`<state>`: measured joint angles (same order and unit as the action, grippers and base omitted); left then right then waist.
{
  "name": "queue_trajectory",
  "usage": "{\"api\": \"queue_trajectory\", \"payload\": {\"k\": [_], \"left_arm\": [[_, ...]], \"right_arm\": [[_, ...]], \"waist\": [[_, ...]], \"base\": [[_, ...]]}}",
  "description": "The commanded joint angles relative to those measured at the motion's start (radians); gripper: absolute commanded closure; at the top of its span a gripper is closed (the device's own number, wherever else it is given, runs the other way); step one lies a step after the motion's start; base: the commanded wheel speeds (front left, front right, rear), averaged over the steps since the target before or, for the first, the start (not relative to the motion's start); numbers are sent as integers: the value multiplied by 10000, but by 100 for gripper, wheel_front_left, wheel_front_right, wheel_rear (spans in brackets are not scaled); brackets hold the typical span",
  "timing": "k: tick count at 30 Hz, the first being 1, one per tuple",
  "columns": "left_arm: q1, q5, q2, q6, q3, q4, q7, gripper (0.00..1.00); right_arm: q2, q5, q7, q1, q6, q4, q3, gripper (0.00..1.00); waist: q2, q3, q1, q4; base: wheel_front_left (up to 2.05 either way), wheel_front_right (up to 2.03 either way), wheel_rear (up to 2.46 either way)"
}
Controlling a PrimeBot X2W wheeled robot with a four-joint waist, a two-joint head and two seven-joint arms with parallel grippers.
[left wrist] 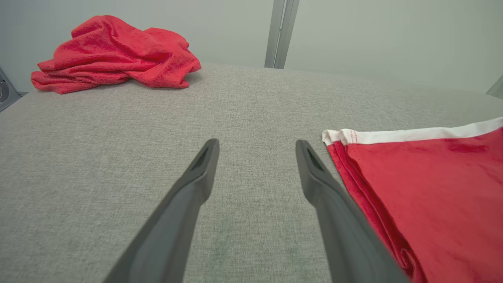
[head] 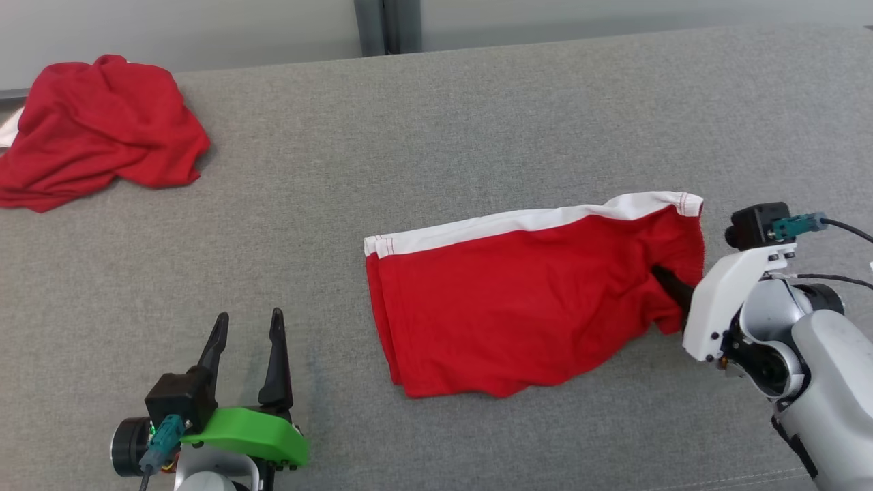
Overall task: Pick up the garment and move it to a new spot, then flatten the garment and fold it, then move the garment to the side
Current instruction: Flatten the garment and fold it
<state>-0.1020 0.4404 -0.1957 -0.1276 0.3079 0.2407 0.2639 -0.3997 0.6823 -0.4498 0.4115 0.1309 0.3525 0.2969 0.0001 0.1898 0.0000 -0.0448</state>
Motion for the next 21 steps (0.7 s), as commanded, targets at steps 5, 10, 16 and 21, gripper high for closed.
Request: {"api": "queue_trajectory", "payload": {"k": [5,10,16,21], "left_arm": [[-309,-131,117,109,31,133,5,0],[-374,-149,195,189,24,218,5,0],[-319,-182,312,286,-24,312,4,0],[-246,-227,449,357,-7,374,5,0]], "right_arm": [[462,813,-235,-93,-1,-1007,660,100],[790,1306,-312,-139,-1,-1697,1236,100],[1338,1601,-307,32,-1,-1986,1842,100],[1774,1453,-423,297,-1,-1607,2234,100]], "waist": [[-1,162,0,-108],[-1,92,0,64],[-1,-73,0,412],[-1,-212,0,759]], "base": [[0,0,0],[0,0,0],[0,0,0],[0,0,0]]}}
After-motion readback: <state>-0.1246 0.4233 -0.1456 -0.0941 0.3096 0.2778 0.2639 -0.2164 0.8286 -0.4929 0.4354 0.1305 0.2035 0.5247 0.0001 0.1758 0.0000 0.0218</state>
